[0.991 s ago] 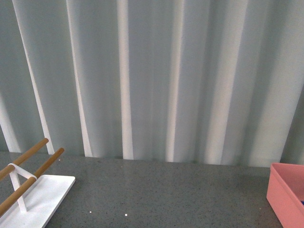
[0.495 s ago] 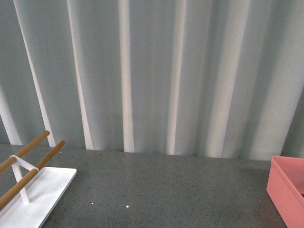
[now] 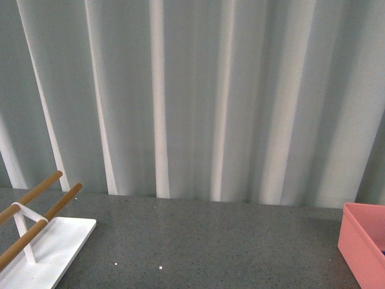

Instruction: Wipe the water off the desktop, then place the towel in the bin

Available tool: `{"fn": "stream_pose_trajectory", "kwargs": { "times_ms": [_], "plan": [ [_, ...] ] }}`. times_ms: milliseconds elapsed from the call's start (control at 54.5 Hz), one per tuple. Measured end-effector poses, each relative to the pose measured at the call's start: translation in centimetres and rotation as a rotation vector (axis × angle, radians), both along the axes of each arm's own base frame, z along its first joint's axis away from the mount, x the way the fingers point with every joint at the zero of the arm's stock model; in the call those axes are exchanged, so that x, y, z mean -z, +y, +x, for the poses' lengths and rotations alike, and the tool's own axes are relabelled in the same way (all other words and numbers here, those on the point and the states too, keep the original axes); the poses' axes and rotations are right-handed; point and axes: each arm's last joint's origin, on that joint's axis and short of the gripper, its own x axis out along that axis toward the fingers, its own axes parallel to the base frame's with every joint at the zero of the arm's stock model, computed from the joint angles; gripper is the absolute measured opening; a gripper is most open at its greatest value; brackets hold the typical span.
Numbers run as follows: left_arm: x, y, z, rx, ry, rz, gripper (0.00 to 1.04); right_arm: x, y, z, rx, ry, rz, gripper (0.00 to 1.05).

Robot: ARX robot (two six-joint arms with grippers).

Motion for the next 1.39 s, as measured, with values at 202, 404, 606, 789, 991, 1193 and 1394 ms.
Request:
{"fn": "stream_pose_trajectory", "kwargs": {
  "times_ms": [202,404,606,789,991,1193,1394],
  "plan": [
    [0.0,0.0,0.0,0.000,0.000,0.000,0.98,0.6,0.0,-1.0,0.000,-0.019,0.000,0.03],
    [0.0,0.0,0.0,0.000,0.000,0.000,0.98,0.3,0.0,-2.0,0.000,-0.031,0.000,0.03],
    [0.0,0.0,0.0,0.000,0.000,0.000,0.98,0.2,0.0,-2.8,0.000,-0.035,0.002,0.03],
    [0.0,0.0,0.0,0.000,0.000,0.000,0.98,0.1,0.0,-3.3,0.000,-0.035,0.002,0.03],
    [0.0,0.0,0.0,0.000,0.000,0.000,0.98,0.2,0.0,-3.7,0.000,-0.036,0.002,0.03],
    [0.0,0.0,0.0,0.000,0.000,0.000,0.98,0.2,0.0,-4.1,0.002,-0.036,0.003,0.03],
    [0.0,0.0,0.0,0.000,0.000,0.000,0.98,0.5,0.0,-5.2,0.003,-0.031,0.003,0.03]
  ]
}}
